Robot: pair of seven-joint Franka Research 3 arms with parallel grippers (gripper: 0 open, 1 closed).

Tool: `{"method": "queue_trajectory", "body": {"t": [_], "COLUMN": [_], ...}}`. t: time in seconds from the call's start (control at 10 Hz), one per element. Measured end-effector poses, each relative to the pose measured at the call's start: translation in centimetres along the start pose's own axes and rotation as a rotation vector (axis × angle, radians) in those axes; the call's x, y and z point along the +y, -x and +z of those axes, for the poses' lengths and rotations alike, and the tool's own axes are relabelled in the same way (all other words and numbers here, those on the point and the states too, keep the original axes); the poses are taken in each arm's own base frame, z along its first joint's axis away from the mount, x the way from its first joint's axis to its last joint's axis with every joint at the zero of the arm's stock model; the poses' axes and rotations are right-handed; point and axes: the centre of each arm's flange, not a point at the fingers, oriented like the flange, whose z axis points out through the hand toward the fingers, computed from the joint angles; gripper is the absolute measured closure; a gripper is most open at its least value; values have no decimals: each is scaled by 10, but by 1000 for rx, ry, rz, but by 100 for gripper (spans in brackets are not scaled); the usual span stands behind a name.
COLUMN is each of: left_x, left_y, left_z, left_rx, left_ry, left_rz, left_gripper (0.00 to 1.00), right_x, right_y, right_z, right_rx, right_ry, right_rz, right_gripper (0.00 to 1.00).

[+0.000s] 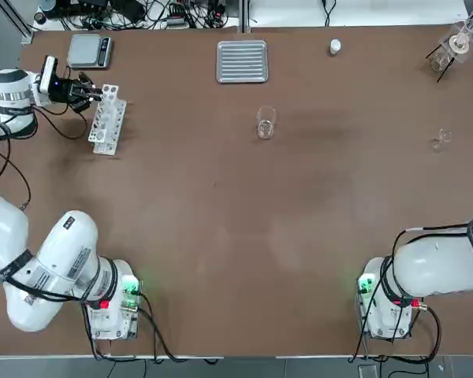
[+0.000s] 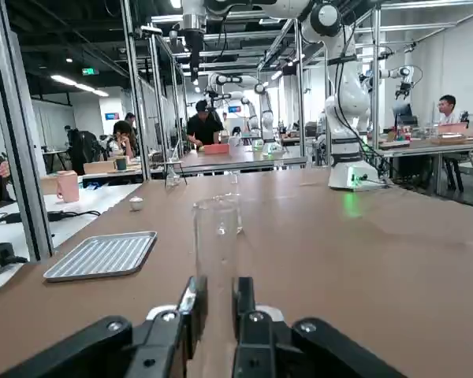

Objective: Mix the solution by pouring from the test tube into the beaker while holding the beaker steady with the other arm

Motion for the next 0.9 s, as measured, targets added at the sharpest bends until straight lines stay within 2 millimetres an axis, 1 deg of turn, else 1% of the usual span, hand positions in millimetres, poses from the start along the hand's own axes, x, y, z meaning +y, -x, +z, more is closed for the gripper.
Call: {"method": "queue_trajectory", "body": {"t": [0.1, 0.3, 0.4, 0.9], "left_x": [1, 1, 0, 1], "left_y": [9, 22, 24, 35], "left_z": [1, -3, -6, -3], "left_rx": [10, 9, -2, 9], "left_ry": [-8, -31, -30, -33], "left_rz": [-9, -33, -43, -56], "left_gripper": [78, 78, 78, 78], "right_x": [-1, -2, -3, -3], "right_y": [0, 0, 1, 0], "right_z": [-1, 0, 1, 4], "right_rx": [2, -1, -2, -6], "right_ry": [0, -1, -1, -1], "right_rz": [-2, -4, -5, -5], "right_gripper": [0, 0, 0, 0]}}
